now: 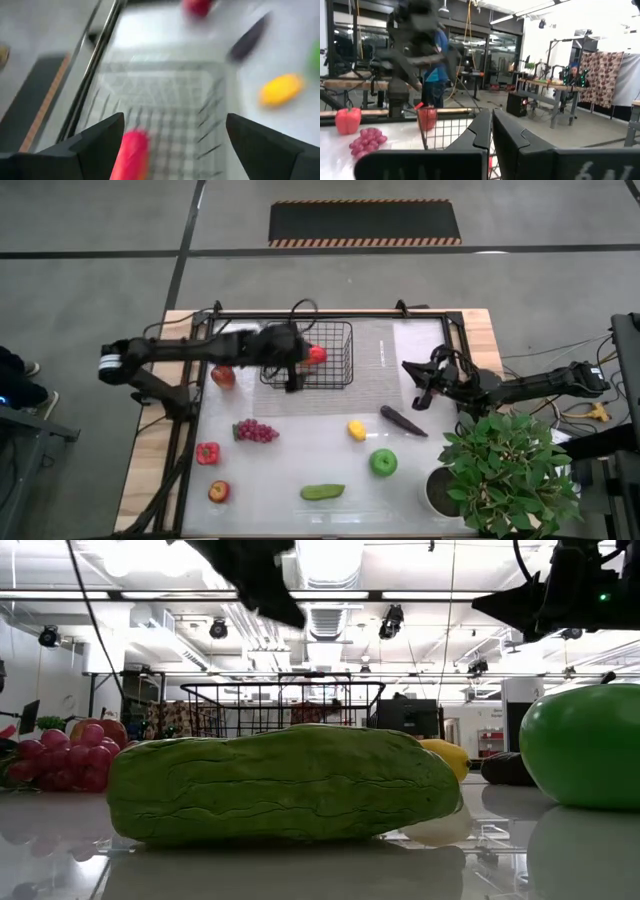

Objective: Build produce basket
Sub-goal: Put the lemon into the wire basket

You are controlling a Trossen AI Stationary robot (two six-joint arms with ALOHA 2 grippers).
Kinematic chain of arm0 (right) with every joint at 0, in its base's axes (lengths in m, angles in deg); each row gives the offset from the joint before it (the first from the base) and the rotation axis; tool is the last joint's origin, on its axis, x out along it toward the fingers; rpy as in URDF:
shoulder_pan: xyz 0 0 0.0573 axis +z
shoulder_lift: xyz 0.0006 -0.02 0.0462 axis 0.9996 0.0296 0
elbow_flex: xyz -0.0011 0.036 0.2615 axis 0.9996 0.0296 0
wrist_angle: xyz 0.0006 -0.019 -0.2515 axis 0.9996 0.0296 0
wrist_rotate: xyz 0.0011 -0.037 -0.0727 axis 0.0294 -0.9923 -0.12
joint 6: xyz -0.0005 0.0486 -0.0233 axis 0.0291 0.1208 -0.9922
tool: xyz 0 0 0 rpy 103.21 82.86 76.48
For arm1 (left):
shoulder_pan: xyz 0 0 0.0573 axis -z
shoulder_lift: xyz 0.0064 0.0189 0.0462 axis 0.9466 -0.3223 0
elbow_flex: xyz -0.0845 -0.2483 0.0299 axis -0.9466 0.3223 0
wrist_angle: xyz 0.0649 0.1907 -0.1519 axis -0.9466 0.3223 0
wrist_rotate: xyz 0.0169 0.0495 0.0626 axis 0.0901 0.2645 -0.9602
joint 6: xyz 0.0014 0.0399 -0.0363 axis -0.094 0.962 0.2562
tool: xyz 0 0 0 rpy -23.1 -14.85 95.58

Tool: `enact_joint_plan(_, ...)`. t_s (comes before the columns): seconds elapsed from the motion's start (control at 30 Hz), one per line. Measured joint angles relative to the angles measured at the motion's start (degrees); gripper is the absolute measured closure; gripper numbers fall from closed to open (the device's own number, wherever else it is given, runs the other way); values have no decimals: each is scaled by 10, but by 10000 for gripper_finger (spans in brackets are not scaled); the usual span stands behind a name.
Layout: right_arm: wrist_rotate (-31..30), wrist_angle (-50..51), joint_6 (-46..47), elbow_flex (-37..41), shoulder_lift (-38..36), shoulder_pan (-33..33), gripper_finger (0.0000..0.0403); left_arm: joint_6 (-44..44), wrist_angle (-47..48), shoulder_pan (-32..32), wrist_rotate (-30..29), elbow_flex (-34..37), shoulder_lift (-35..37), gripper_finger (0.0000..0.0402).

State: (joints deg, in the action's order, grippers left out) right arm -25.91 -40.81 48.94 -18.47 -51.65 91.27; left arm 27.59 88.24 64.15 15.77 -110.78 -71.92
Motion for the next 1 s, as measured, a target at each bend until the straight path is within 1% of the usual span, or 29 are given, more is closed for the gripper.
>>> enact_joint_plan(0.1,5,12,18,0,0,0,394,13,-62,47,2,43,35,70)
enact_joint_plan(0.23,34,29,66,0,0,0,393,34,-146,89,2,103,75,70)
enact_joint_plan(0.3,53,29,91,0,3,0,388,34,-185,96,2,132,93,70)
enact_joint_plan(0.37,85,26,111,-1,3,0,380,33,-222,98,0,156,107,70)
enact_joint_plan(0.47,130,36,136,-19,8,1,365,40,-244,98,-2,186,124,70)
enact_joint_plan(0.57,150,69,144,-56,25,3,353,63,-277,98,-21,207,138,70)
enact_joint_plan(0.63,151,92,143,-87,41,8,347,81,-304,98,-38,215,144,70)
enact_joint_plan(0.73,152,132,140,-133,77,18,344,92,-320,98,-55,218,149,70)
enact_joint_plan(0.83,152,165,139,-177,116,30,344,92,-320,97,-64,215,149,70)
enact_joint_plan(1.0,151,258,187,-250,178,48,344,92,-317,98,-67,217,149,70)
